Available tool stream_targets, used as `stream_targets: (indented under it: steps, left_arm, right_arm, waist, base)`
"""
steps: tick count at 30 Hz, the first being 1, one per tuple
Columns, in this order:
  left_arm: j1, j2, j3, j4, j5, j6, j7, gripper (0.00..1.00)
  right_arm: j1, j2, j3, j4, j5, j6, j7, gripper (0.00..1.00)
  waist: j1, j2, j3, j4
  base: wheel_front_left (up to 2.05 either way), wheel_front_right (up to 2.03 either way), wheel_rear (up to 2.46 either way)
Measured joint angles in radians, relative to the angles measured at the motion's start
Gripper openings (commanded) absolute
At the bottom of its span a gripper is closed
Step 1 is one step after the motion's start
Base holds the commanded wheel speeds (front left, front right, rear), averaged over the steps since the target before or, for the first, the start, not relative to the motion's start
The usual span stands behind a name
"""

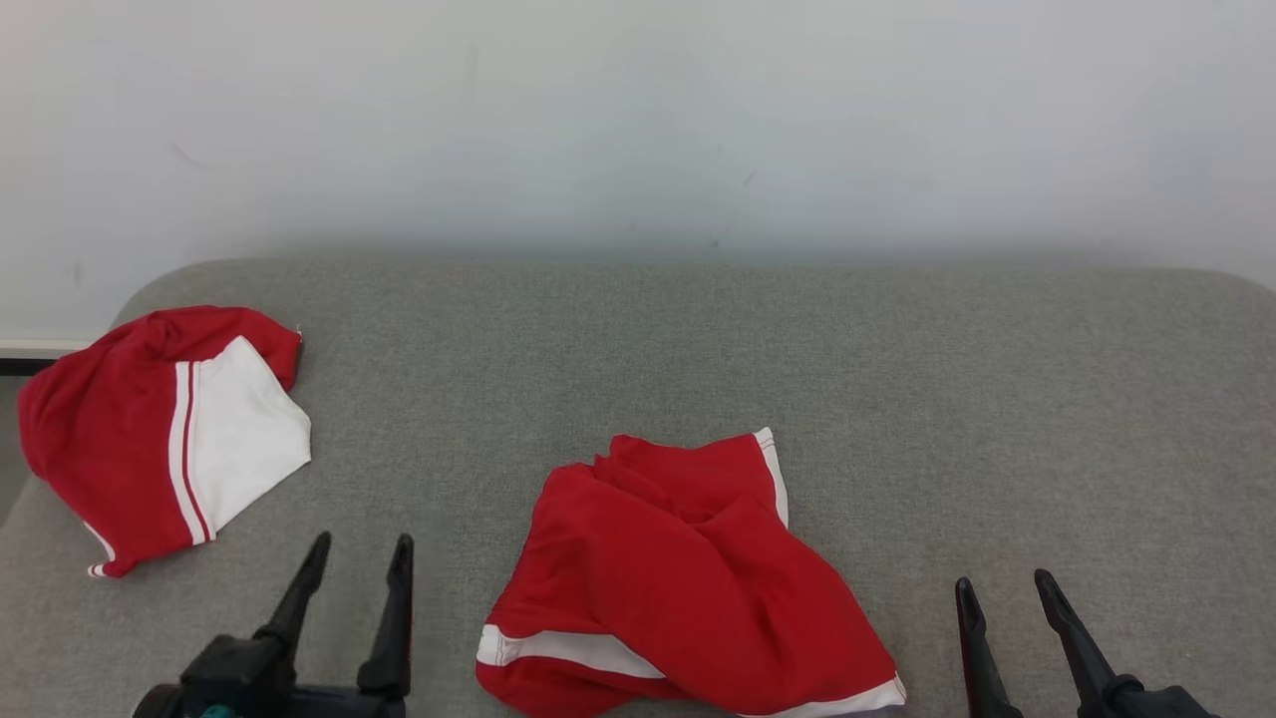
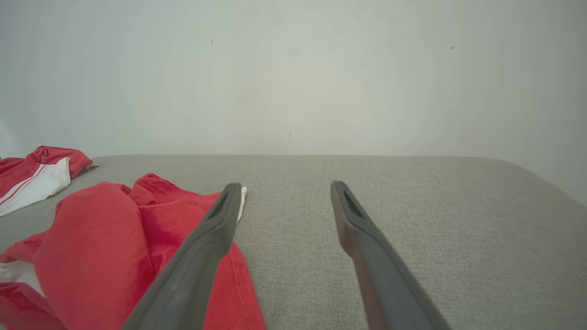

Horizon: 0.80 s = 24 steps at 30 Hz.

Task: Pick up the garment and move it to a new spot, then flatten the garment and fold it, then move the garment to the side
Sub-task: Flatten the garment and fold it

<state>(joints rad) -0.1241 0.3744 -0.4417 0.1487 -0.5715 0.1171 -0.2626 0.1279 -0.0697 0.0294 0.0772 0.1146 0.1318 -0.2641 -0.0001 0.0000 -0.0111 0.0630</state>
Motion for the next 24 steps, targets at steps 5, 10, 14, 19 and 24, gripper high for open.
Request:
stream_targets:
  steps: [5,10,14,19,24]
  left_arm:
    - [0.074,-0.028,0.131,-0.091,0.09,0.007,0.0,1.0]
    - [0.141,-0.072,0.233,-0.138,0.151,-0.019,0.0,1.0]
    - [0.184,-0.11,0.288,-0.148,0.187,-0.052,0.0,1.0]
    - [0.217,-0.147,0.324,-0.142,0.228,-0.084,0.0,1.0]
    - [0.223,-0.188,0.359,-0.129,0.274,-0.134,0.0,1.0]
  right_arm:
    - [0.0,-0.003,-0.003,0.001,0.006,0.0,0.0,1.0]
    - [0.012,-0.006,-0.021,0.006,0.009,0.0,0.0,1.0]
    - [0.025,-0.007,-0.029,0.024,0.013,0.0,0.0,1.0]
    - [0.028,-0.007,-0.028,0.045,0.016,0.0,0.0,1.0]
    - [0.015,-0.032,0.012,0.109,0.027,0.0,0.009,1.0]
  waist:
    - [0.0,0.0,-0.009,-0.002]
    - [0.0,0.0,-0.014,-0.009]
    - [0.0,0.0,-0.015,-0.01]
    - [0.0001,0.0,-0.014,-0.009]
    - [0.0001,0.0,-0.012,-0.001]
  base:
    - [0.0,0.0,0.0]
    - [0.0,0.0,0.0]
    - [0.0,0.0,0.0]
    - [0.0,0.0,0.0]
    - [0.0,0.0,0.0]
